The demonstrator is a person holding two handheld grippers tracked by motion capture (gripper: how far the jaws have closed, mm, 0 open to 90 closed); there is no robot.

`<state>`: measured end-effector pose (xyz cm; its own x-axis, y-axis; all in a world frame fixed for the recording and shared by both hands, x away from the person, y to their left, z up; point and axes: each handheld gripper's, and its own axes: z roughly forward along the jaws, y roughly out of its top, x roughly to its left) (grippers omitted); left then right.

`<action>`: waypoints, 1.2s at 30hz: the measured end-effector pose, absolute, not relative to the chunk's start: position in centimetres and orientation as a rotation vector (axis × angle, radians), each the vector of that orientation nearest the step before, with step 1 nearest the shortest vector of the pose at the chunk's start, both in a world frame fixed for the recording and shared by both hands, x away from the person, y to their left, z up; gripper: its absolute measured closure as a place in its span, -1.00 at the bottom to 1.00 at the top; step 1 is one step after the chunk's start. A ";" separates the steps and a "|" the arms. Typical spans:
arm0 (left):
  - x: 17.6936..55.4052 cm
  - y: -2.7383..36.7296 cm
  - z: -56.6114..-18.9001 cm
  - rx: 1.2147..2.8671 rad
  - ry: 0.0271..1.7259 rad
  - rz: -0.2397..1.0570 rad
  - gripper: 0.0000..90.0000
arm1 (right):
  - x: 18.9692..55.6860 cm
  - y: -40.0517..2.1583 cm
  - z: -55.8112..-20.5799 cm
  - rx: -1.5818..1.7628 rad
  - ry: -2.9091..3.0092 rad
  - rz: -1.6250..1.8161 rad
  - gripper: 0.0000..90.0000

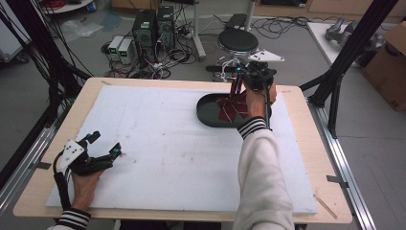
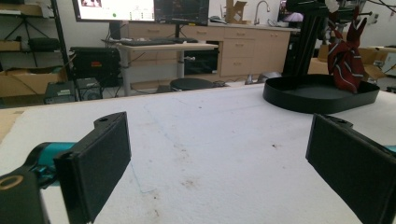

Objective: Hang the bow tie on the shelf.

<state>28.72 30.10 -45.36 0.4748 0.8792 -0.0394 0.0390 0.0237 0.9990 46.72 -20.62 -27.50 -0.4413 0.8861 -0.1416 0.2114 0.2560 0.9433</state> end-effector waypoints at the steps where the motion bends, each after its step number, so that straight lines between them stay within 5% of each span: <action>1: 28.7 30.1 -45.4 1.403 0.874 0.799 -0.84 | 46.9 -20.7 -27.5 1.006 1.822 1.217 0.88; 36: 28.7 30.1 -45.4 1.403 0.874 0.800 -0.84 | 48.8 -21.0 -29.4 1.012 1.892 1.072 0.83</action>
